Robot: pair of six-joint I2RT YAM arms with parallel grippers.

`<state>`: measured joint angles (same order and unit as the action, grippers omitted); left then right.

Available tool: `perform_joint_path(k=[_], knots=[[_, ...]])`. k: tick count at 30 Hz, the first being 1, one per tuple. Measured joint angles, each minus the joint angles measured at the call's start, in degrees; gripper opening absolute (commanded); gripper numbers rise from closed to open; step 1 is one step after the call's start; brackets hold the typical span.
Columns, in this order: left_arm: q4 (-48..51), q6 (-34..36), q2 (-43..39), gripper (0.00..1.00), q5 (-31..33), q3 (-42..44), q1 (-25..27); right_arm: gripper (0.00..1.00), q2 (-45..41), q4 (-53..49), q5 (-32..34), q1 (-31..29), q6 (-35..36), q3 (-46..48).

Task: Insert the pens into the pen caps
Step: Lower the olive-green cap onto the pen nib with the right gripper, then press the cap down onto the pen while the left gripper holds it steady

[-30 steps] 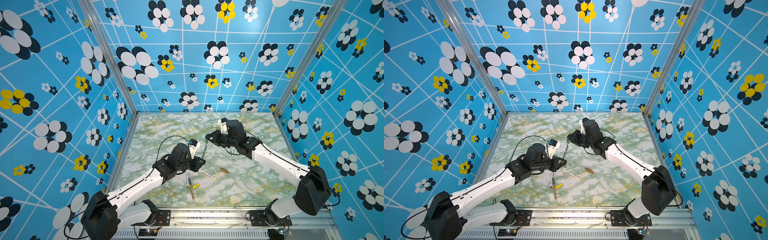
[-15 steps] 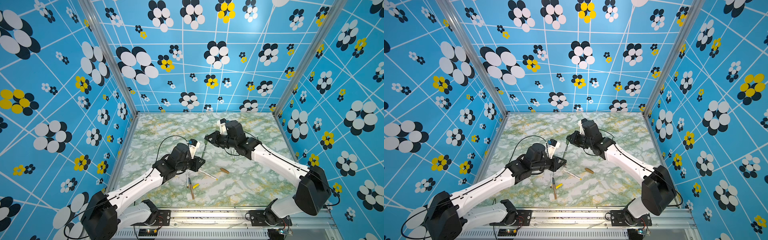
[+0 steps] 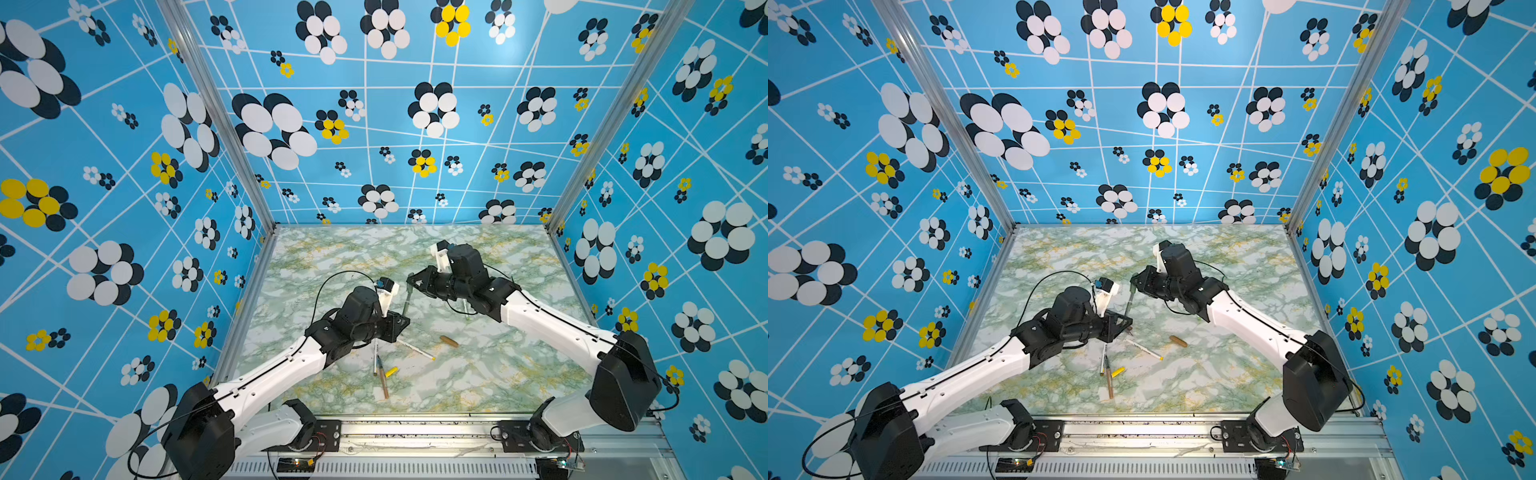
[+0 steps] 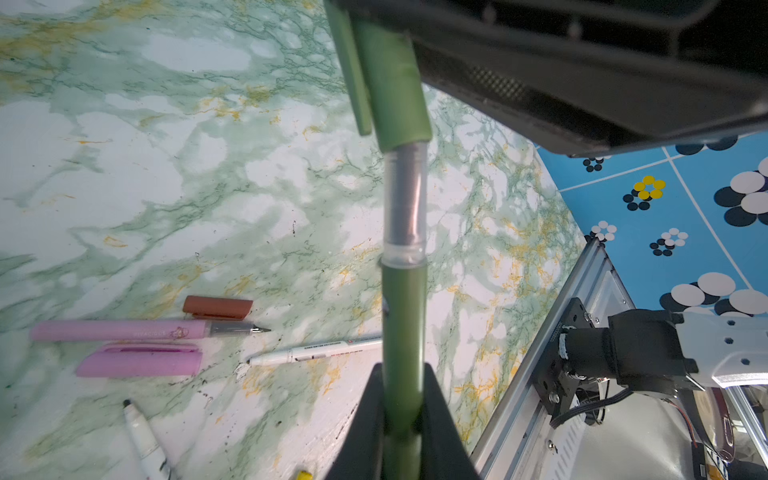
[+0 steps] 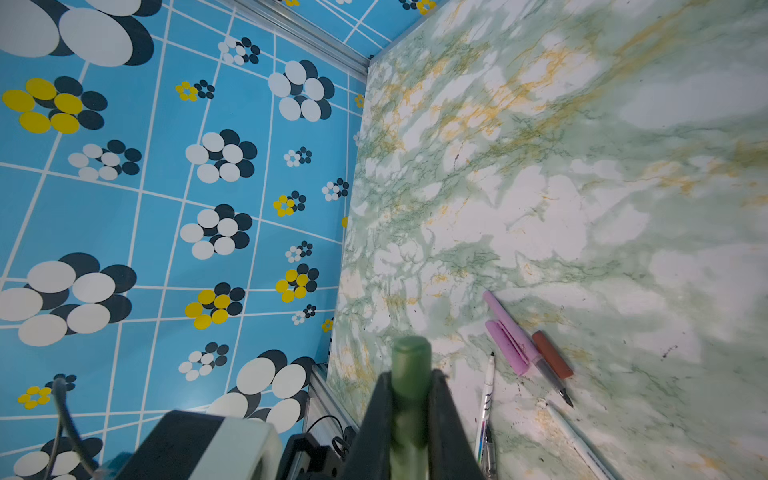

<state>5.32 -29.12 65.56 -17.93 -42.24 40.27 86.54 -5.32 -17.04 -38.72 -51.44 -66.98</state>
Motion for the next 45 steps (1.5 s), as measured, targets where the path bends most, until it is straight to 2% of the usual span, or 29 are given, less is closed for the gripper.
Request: perform_joint_path(k=[10,24,45], knots=[[-0.8,-1.2,0.0,0.00,1.0,0.0,0.0,0.01,0.0,0.7,0.6,-0.3,0.2,0.0],[0.7,-2.5,0.9,0.00,1.8,-2.8,-2.4,0.00,-0.1,8.9,2.4,-2.7,3.9,3.5],[3.1,3.7,2.7,0.00,1.5,-5.7,-5.5,0.00,1.9,16.8,3.4,-2.8,2.6,5.0]])
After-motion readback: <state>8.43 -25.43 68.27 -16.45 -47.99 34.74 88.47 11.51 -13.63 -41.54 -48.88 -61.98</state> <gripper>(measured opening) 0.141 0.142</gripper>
